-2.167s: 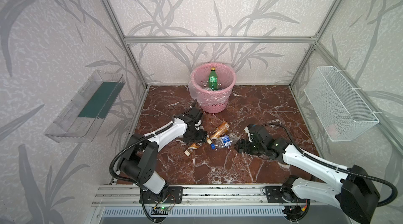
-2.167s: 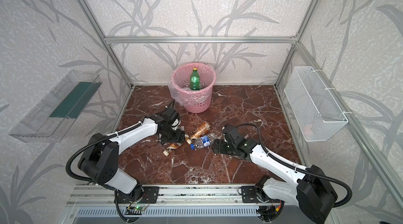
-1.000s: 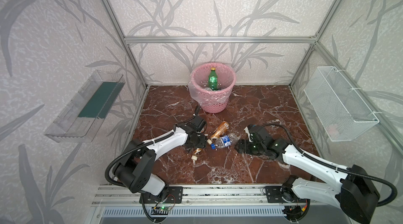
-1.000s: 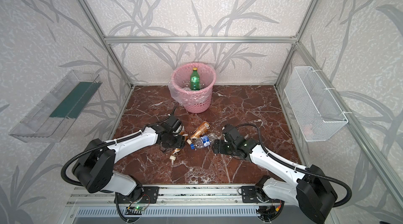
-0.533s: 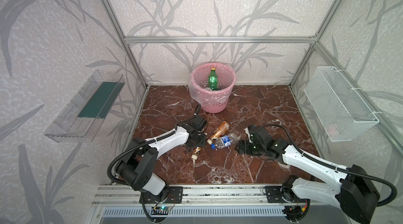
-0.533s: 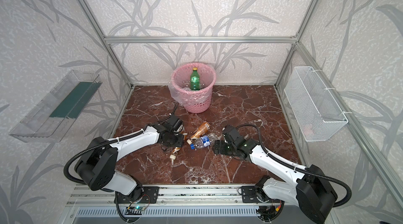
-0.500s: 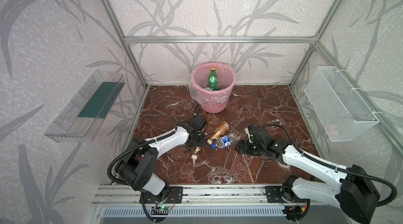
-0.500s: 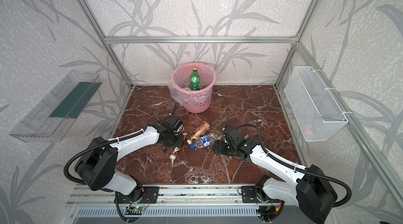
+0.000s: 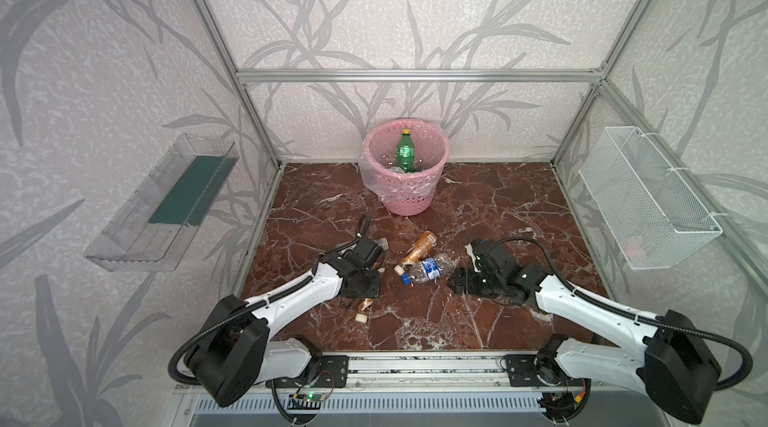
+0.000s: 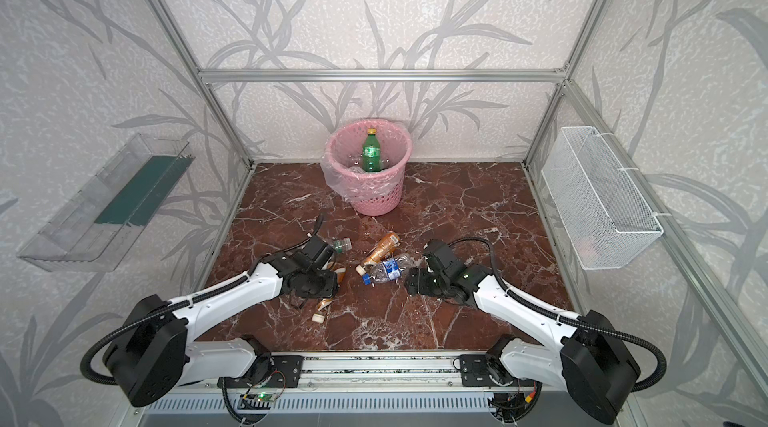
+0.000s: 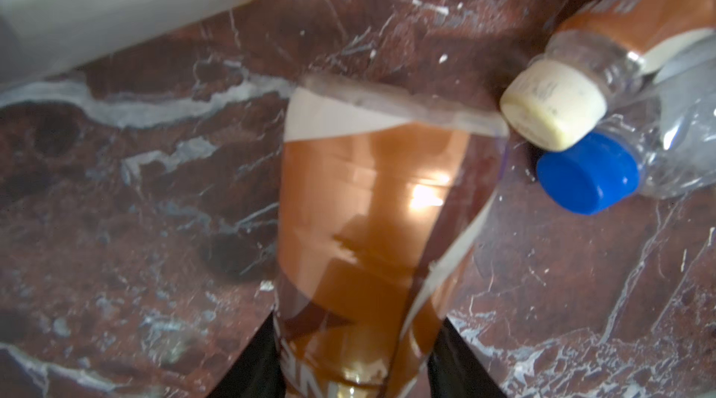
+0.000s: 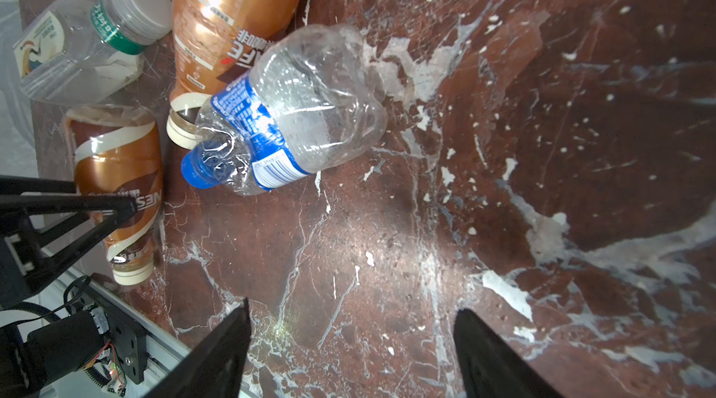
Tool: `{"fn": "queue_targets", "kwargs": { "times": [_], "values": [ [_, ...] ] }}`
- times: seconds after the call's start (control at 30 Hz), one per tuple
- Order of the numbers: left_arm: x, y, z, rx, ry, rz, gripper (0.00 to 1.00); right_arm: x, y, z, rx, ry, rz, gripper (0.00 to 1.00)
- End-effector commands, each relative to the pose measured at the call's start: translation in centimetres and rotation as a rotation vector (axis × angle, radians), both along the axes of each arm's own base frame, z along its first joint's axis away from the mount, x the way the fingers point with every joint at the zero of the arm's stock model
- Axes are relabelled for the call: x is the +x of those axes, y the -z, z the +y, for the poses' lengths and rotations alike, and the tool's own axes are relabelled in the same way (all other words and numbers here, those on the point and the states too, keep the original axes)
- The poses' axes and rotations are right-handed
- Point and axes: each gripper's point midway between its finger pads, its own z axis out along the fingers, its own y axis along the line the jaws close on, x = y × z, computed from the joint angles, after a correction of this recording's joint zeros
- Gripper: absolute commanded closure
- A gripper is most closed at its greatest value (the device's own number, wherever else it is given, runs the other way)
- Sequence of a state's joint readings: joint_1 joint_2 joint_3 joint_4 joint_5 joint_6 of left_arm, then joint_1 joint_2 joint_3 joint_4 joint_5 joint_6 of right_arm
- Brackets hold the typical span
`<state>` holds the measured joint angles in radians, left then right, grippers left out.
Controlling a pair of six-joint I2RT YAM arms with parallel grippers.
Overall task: Throw the plastic bottles in the bin
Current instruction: 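Close the left gripper around the Nescafe bottle and lift it, then carry the Nescafe bottle with the left gripper over the bin and release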
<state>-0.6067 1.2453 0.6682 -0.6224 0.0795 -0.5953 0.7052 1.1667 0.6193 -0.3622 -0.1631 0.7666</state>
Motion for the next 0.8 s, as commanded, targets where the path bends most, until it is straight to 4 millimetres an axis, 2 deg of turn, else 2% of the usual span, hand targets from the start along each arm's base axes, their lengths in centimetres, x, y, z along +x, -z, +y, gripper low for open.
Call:
{"fn": "queue_targets", "kwargs": {
  "times": [0.0, 0.1, 0.17, 0.23, 0.3, 0.43, 0.47, 0.53, 0.57, 0.6, 0.67, 0.7, 0.73, 0.77],
  "values": [
    [-1.5, -0.4, 1.1, -0.001, -0.053, 0.016, 0.49, 0.4, -0.5, 0.6, 0.013, -0.015, -0.014, 0.18],
    [-1.9, -1.2, 1.1, -0.035, -0.059, -0.005, 0.49, 0.4, -0.5, 0.7, 0.011, -0.019, -0.014, 0.18],
    [-1.7, -2.5, 0.5, -0.077, -0.050, -0.029, 0.49, 0.5, -0.6, 0.7, 0.013, -0.020, -0.016, 0.18],
    [-1.1, -4.5, 0.3, -0.087, -0.044, -0.068, 0.49, 0.5, -0.7, 0.7, 0.014, -0.020, -0.019, 0.18],
    [0.2, -7.6, 0.0, -0.101, -0.029, -0.146, 0.49, 0.6, -1.0, 0.8, 0.018, -0.019, -0.028, 0.18],
    [5.8, -19.3, -2.1, -0.220, 0.005, -0.407, 0.48, 0.8, -1.6, 0.7, 0.022, -0.015, -0.045, 0.18],
    [7.7, -23.6, -2.9, -0.258, 0.019, -0.478, 0.48, 0.9, -1.9, 0.7, 0.026, -0.014, -0.049, 0.18],
    [11.2, -30.5, -4.1, -0.299, 0.047, -0.605, 0.48, 0.9, -2.5, 0.6, 0.035, -0.010, -0.060, 0.18],
    [13.2, -34.5, -4.8, -0.336, 0.051, -0.679, 0.46, 1.0, -2.9, 0.5, 0.040, -0.007, -0.067, 0.18],
    [14.8, -37.2, -5.1, -0.366, 0.049, -0.721, 0.43, 1.0, -3.2, 0.3, 0.041, -0.002, -0.074, 0.18],
    [18.2, -41.4, -4.8, -0.383, -0.001, -0.791, 0.28, 1.0, -3.9, -0.1, 0.041, 0.005, -0.087, 0.18],
    [19.3, -42.4, -4.4, -0.377, -0.032, -0.809, 0.22, 0.9, -4.0, -0.3, 0.038, 0.008, -0.090, 0.18],
    [20.1, -42.3, -4.5, -0.380, -0.042, -0.791, 0.17, 0.9, -4.2, -0.6, 0.040, 0.015, -0.095, 0.18],
    [20.2, -42.8, -4.9, -0.399, -0.026, -0.780, 0.11, 0.7, -4.2, -0.9, 0.034, 0.018, -0.095, 0.17]
  ]
}}
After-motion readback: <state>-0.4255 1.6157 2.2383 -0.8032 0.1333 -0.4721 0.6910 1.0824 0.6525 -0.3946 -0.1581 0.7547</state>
